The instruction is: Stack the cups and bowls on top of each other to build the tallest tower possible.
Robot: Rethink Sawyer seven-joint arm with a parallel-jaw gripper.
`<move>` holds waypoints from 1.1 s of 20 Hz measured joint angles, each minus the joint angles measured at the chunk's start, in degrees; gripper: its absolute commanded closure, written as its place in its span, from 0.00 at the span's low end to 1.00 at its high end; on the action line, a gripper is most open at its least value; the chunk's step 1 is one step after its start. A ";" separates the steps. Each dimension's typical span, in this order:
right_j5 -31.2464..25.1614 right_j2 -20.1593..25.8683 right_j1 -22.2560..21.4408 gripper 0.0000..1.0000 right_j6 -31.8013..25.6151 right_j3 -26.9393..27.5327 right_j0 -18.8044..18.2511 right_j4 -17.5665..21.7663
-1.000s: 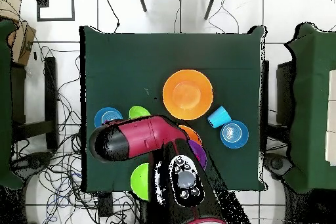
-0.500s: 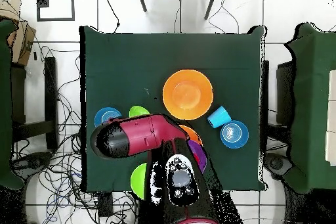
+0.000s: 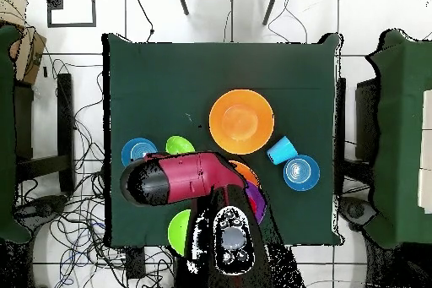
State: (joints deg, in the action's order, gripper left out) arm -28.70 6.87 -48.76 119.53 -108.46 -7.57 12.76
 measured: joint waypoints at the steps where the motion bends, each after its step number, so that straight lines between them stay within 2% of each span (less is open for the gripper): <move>1: 0.00 -0.16 0.00 0.00 0.00 0.00 0.15 -0.12; 11: 0.00 -3.77 0.65 0.00 0.00 0.46 4.11 -2.78; 22: 0.02 -7.71 5.32 0.00 0.00 2.77 9.66 -5.66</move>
State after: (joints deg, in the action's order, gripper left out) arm -28.67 -0.84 -43.44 119.53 -105.69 2.09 7.10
